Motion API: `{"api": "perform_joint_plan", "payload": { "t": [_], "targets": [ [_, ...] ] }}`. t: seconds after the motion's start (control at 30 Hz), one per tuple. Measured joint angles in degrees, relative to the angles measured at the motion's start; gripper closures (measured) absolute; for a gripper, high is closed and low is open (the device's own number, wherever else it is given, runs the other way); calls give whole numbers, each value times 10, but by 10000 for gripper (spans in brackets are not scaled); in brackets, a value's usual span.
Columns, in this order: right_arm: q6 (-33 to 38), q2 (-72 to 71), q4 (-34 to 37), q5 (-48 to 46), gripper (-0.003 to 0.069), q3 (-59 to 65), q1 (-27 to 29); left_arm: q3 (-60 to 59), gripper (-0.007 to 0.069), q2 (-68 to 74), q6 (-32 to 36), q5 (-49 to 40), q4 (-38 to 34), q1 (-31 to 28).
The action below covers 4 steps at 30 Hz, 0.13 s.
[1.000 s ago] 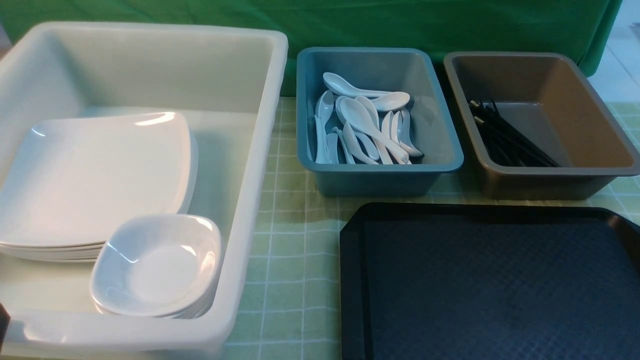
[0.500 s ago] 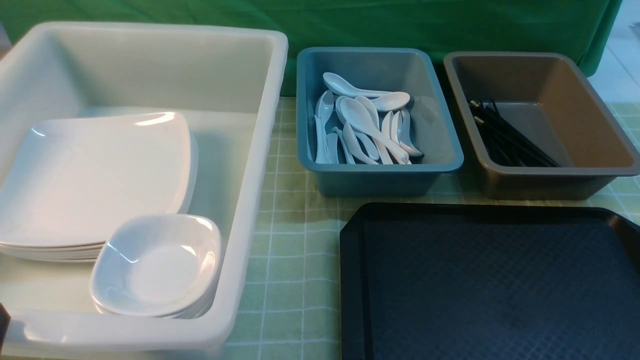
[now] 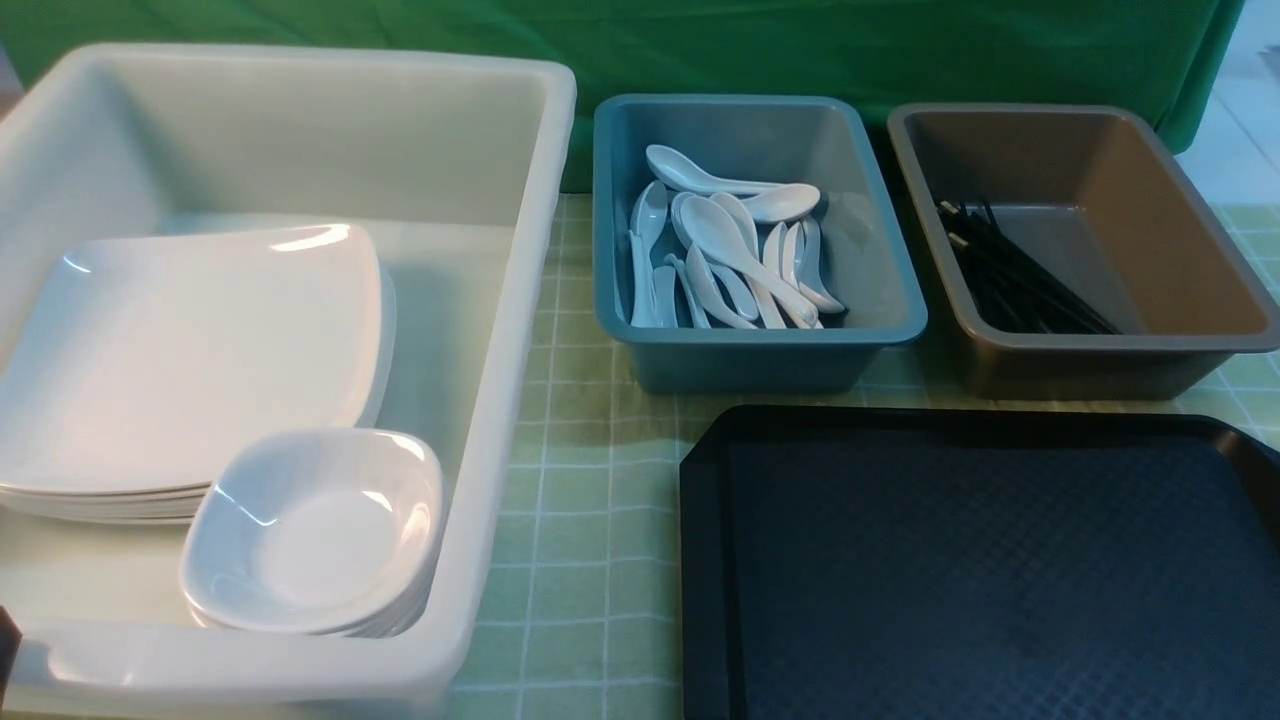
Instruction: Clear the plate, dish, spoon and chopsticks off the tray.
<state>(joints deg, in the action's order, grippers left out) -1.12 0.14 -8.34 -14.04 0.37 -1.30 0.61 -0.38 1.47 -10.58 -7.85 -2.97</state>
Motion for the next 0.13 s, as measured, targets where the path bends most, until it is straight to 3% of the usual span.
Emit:
{"api": "perform_joint_plan", "payload": {
  "t": [0.13],
  "targets": [
    [0, 0, 0, 0, 421, 0, 0, 0, 630, 0, 0, 0, 0, 0]
  ]
}}
